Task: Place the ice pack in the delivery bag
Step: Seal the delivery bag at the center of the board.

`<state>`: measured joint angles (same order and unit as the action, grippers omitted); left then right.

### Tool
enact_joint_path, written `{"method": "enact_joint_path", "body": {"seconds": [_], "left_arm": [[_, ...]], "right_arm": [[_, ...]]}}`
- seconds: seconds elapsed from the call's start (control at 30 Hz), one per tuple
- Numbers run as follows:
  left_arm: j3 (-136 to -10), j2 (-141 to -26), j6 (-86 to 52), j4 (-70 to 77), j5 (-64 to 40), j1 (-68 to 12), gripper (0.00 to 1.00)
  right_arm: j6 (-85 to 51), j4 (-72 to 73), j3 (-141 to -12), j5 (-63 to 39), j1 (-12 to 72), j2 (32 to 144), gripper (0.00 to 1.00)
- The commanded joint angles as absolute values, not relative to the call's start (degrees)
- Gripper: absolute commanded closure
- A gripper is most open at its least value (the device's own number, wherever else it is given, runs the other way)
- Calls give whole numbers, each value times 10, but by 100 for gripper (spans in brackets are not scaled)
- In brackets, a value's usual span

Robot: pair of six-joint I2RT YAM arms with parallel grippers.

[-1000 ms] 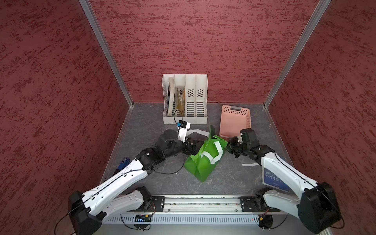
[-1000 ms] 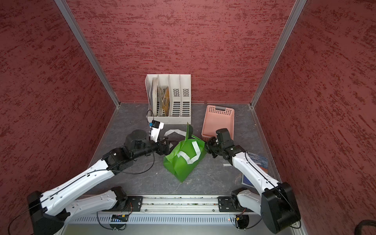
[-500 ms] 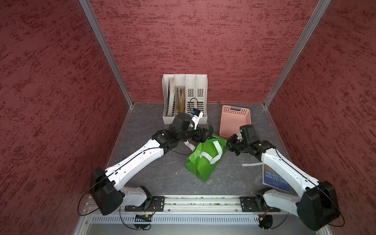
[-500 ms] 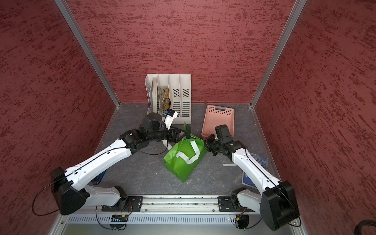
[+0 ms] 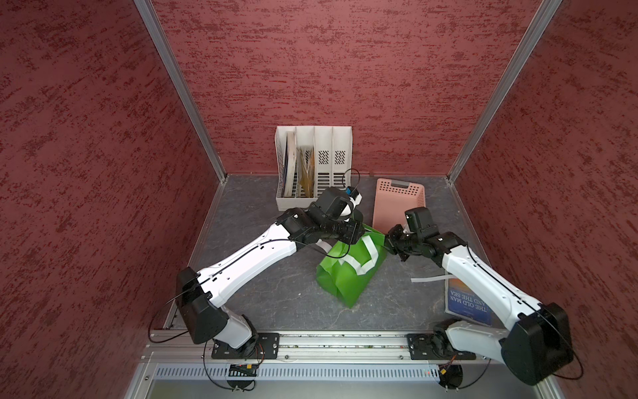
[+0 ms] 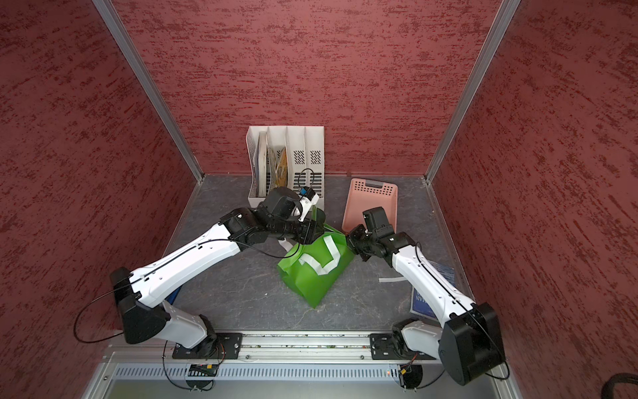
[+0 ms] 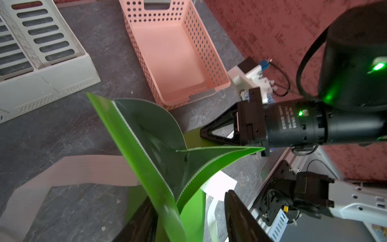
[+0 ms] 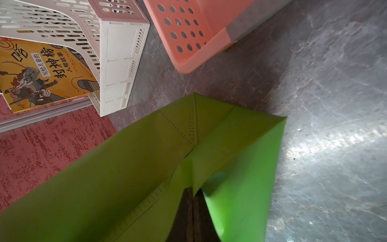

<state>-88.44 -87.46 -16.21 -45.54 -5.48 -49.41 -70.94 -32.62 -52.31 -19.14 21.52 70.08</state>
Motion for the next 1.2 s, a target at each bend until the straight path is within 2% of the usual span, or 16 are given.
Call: {"method": "enact_joint_path", "body": {"seconds": [0.0,0.23,0.3,0.43,0.6,0.67,0.83,0.93,0.97,1.07,1.17], "left_arm": [[-932,-898,-154,-560,2,-507,54],[-1055,-975,-141,-675,103,-544,63],[-1075,-989,-145,-688,122,-549,68],[-1075,-994,-159,-690,140,-553,82],[-1078,-995,-152,-695,168,-561,90],[-1077,-995,-146,-688,160,-565,88],[-1039,-984,-131,-633,91,-573,69],[-1011,-974,-132,-604,65,-566,66],[-1004,-972,-132,-597,61,-562,68],[-994,-966,-131,-590,59,-549,80],[-978,-956,-122,-574,58,-538,98]], "right_arm": [[-714,-319,-553,-170,221,703,100],[-719,-321,-562,-160,238,713,100],[-720,-321,-562,-155,242,714,100],[-728,-322,-557,-150,246,712,100],[-736,-318,-560,-145,250,714,100],[-734,-320,-567,-144,252,718,100],[-710,-287,-577,-157,253,729,100],[-700,-272,-581,-171,253,733,91],[-696,-267,-580,-173,253,735,89],[-671,-259,-581,-173,252,730,86],[-622,-245,-584,-166,252,720,77]]}}
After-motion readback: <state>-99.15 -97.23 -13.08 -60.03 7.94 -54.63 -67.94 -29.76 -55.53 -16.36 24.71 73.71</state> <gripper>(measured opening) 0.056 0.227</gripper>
